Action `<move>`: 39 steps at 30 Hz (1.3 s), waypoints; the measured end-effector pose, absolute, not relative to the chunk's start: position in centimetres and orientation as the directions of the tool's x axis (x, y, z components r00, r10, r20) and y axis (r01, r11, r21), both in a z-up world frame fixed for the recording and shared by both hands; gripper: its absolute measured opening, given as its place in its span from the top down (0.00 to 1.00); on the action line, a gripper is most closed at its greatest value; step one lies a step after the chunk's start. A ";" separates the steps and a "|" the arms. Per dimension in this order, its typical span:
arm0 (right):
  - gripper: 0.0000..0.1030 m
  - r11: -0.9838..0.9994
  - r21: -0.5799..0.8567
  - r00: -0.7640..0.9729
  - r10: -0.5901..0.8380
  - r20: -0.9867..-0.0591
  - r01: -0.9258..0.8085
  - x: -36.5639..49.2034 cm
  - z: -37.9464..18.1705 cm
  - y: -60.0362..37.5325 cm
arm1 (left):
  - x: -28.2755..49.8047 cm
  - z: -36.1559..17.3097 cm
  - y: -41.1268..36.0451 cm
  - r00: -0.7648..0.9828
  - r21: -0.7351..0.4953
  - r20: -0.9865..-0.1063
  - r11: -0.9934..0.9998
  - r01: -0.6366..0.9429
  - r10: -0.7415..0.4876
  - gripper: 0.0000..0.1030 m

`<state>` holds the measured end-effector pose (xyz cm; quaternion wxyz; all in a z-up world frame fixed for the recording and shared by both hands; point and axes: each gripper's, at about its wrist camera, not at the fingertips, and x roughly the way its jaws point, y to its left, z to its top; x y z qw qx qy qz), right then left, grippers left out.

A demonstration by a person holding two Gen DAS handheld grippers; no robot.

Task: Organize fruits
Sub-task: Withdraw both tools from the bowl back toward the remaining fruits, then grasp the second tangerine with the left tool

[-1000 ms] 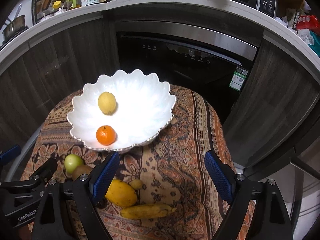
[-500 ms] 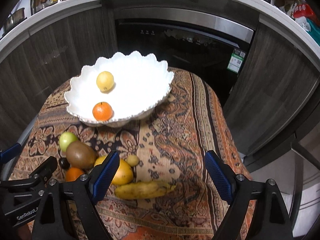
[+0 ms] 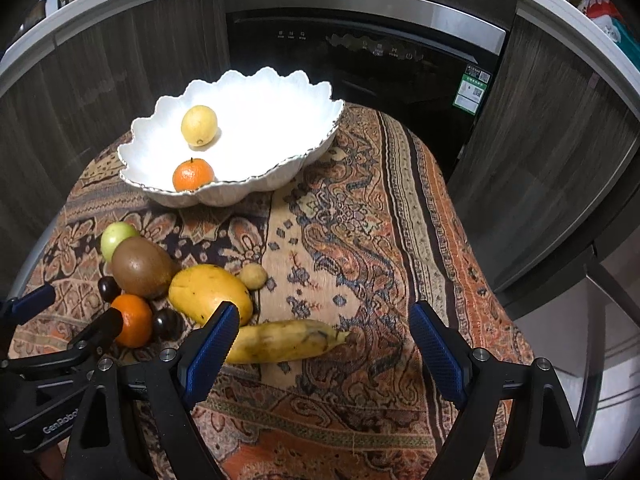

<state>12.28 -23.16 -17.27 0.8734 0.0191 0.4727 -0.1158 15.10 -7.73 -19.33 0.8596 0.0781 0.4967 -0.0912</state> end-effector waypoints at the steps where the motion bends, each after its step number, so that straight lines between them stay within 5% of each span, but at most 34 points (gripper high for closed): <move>1: 0.15 0.972 -0.077 0.525 -0.185 -0.831 0.221 12.2 -17.4 -23.2 | 15.1 -19.6 -7.8 0.487 0.043 -0.870 0.971 0.235 -0.079 0.15; 5: 0.15 0.972 -0.082 0.516 -0.188 -0.836 0.221 12.3 -17.9 -23.2 | 15.4 -20.6 -7.9 0.465 0.035 -0.882 0.971 0.236 -0.081 0.23; 16: 0.15 0.971 -0.081 0.495 -0.185 -0.849 0.225 12.5 -19.0 -23.5 | 15.8 -22.3 -8.3 0.433 0.005 -0.895 0.969 0.245 -0.105 0.25; 26: 0.15 0.969 -0.065 0.478 -0.175 -0.861 0.238 12.7 -19.8 -24.1 | 15.6 -22.6 -9.1 0.430 -0.029 -0.889 0.956 0.291 -0.158 0.56; 39: 0.15 0.975 -0.052 0.479 -0.154 -0.865 0.218 12.6 -19.8 -23.4 | 15.1 -21.9 -8.3 0.438 0.007 -0.892 0.966 0.259 -0.111 0.58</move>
